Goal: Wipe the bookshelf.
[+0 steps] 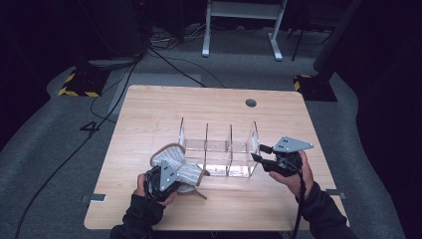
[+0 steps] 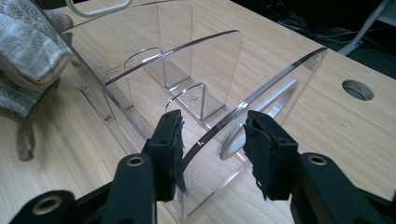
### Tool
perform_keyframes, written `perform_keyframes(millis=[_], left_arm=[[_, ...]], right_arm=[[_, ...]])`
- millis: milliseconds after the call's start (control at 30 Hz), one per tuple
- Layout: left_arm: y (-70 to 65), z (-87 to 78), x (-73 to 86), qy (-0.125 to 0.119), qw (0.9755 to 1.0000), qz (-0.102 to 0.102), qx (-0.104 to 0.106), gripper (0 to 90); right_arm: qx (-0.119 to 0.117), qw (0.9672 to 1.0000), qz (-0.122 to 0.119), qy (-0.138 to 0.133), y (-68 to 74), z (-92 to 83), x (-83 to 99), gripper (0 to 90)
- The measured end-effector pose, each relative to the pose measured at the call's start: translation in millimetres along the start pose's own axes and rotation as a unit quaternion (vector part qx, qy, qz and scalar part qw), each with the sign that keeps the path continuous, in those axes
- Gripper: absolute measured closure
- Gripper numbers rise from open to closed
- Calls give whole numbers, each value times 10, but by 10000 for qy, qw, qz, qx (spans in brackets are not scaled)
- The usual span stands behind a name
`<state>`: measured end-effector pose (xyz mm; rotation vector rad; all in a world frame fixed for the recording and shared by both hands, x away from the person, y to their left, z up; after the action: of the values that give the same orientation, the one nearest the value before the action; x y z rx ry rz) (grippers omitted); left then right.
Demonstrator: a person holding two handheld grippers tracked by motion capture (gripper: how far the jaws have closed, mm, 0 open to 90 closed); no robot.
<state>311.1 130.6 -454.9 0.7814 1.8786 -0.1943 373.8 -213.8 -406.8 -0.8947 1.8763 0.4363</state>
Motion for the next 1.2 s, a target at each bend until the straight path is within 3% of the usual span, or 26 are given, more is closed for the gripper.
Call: perform_keyframes(millis=[100,200,367,400,467,567,633,733,800,967,1033,1067,1200], left_arm=[[-14,78,-31,2,9998,-15,186,724],[-75,157,-75,-5,9997,38,230,735],[-313,326,-223,-105,9991,260,306,739],[-416,406,-284,-100,9988,321,362,739],[-470,443,-313,-115,9986,355,364,740],[-688,548,-420,-241,9961,551,649,741],[-829,627,-491,-306,9948,647,729,741],[-978,745,-559,-350,9944,659,753,741],[-1074,822,-606,-392,9929,600,946,742],[-1328,918,-761,-540,9885,836,1141,742],[-1365,950,-789,-535,9883,849,1151,742],[-1337,958,-773,-557,9880,769,1218,743],[-1228,900,-731,-498,9895,765,1123,742]], right_arm=[[114,9999,-69,-19,42,2,-7,570],[16,10000,-11,-52,39,-8,-3,578],[76,9999,-29,-126,81,2,-4,588],[30,9999,30,-143,75,0,-2,596],[43,9999,49,-153,79,-4,0,600],[8,9999,51,-154,90,-6,-5,610],[-86,9998,69,-181,107,0,-6,615],[-72,9998,72,-188,108,14,-13,622],[-63,9997,121,-194,92,13,-7,632],[-62,9997,106,-203,114,24,-14,632],[-68,9997,118,-199,111,24,-15,631],[-73,9997,124,-206,110,24,-13,631],[-68,9997,116,-221,101,27,-10,631]])
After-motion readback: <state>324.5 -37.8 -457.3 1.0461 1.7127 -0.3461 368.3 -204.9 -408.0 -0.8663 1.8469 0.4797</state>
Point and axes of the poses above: each handheld gripper's, and its own axes: z roughly forward along the jaws, x roughly out of its underside, y roughly to its left, the point moved 2 cm from there along z, roughly forward along the jaws, and after that the axes turned 5 degrees about -y, right-handed, at the moved point
